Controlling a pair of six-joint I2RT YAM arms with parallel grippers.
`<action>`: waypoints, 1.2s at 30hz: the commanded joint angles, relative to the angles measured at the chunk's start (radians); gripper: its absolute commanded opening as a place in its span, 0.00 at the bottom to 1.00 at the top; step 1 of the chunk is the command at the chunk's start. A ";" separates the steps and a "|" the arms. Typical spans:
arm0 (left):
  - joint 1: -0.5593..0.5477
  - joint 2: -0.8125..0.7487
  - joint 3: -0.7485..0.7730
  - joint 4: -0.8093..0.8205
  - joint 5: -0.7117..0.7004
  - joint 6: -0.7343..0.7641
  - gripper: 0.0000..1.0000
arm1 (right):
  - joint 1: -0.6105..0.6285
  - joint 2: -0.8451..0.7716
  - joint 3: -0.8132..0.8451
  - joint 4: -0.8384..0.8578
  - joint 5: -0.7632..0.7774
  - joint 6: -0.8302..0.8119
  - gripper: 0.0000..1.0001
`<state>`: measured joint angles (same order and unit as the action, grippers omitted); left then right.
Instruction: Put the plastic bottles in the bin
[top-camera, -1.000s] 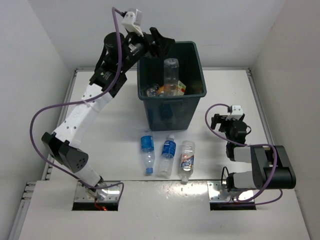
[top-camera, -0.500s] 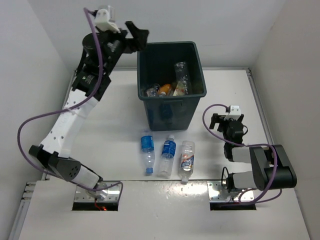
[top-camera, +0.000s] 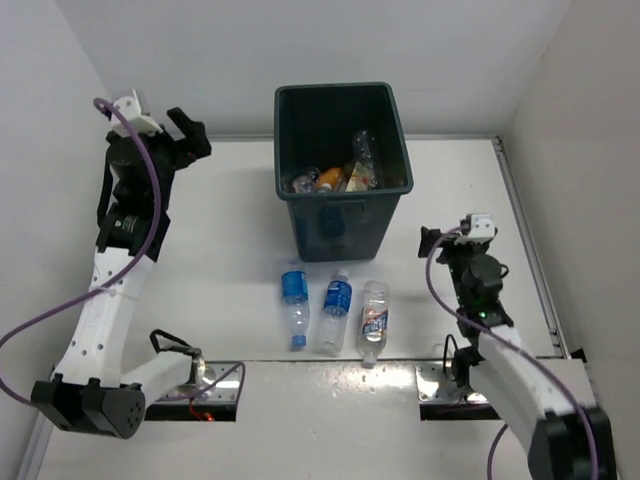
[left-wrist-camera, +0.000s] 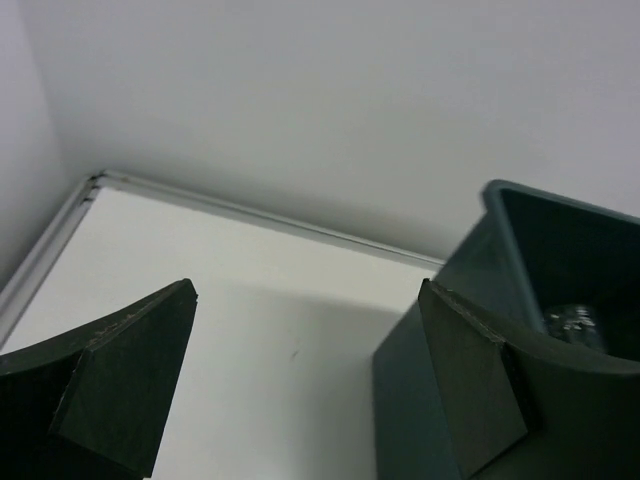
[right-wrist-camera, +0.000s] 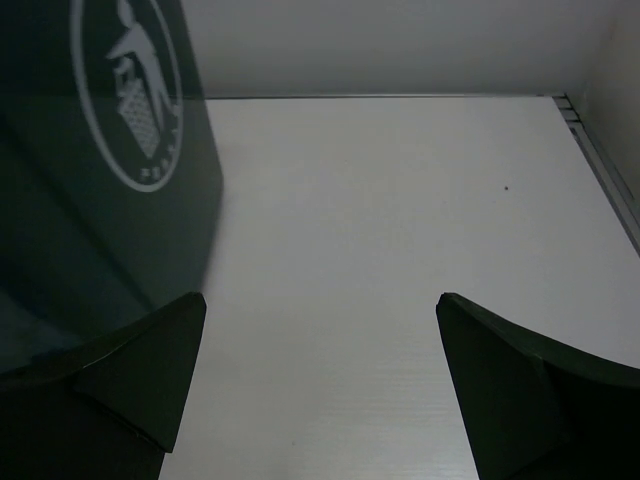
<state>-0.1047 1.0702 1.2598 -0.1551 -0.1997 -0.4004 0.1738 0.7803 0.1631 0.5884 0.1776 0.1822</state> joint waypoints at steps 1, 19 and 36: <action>0.049 -0.019 -0.051 0.020 0.000 -0.008 1.00 | 0.016 -0.206 0.045 -0.365 -0.105 0.031 1.00; 0.089 -0.075 -0.234 0.022 0.023 -0.054 1.00 | 0.065 0.068 0.395 -0.877 -0.641 0.050 1.00; 0.080 -0.309 -0.529 -0.098 -0.044 -0.011 1.00 | 0.179 0.201 0.311 -0.872 -0.556 0.171 1.00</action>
<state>-0.0261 0.8169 0.7650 -0.2367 -0.2329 -0.4374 0.3492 0.9550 0.4877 -0.3191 -0.3717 0.3077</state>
